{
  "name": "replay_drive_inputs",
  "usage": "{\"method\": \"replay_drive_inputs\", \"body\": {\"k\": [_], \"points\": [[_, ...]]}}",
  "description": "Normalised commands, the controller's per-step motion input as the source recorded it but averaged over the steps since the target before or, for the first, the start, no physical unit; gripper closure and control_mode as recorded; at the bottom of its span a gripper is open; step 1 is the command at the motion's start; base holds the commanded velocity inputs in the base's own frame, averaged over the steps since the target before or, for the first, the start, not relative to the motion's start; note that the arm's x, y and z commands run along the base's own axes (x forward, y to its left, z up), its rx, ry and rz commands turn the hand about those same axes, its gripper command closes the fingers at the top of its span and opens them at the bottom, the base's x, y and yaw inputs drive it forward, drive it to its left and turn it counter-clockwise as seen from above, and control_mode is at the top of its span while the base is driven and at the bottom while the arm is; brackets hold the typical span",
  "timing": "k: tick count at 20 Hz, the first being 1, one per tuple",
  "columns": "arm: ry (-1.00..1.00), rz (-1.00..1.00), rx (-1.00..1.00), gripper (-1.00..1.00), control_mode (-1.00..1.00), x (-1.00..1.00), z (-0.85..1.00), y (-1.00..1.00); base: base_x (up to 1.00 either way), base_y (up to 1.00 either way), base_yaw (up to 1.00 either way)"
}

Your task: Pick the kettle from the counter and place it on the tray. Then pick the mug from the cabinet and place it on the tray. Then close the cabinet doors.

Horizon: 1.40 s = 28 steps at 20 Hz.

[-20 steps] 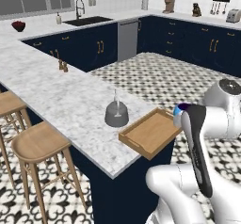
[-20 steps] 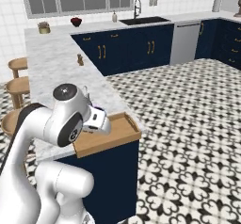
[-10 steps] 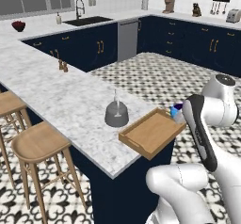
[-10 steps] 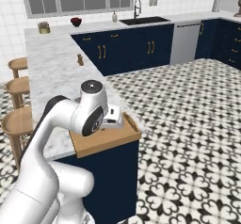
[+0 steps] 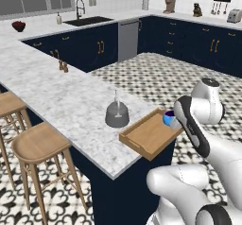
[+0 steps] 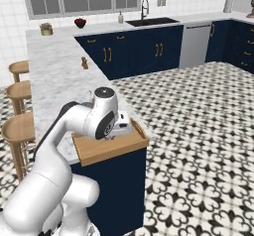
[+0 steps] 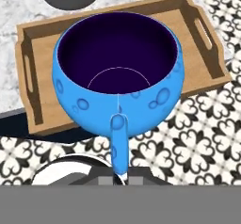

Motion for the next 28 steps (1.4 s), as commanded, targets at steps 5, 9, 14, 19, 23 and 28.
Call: {"method": "replay_drive_inputs", "body": {"k": [5, 9, 14, 19, 23, 28], "points": [[0.01, 0.09, -0.07, 1.0, -1.0, 0.46, -0.32, 0.0, 0.0, 0.0, 0.0], [0.01, 0.03, -0.04, 1.0, -1.0, 0.55, -0.25, 0.0, 0.0, 0.0, 0.0], [0.02, 0.03, -0.01, 1.0, -1.0, 0.54, -0.25, -0.03, 0.0, 0.0, 0.0], [0.03, 0.06, 0.0, 1.0, -1.0, 0.51, -0.24, -0.22, 0.0, 0.0, 0.0], [0.0, 0.06, 0.0, 1.0, -1.0, 0.17, -0.21, -0.25, 0.0, 0.0, 0.0], [0.0, 0.02, 0.0, 1.0, -1.0, 0.18, -0.26, -0.04, 0.0, 0.0, 0.0]]}}
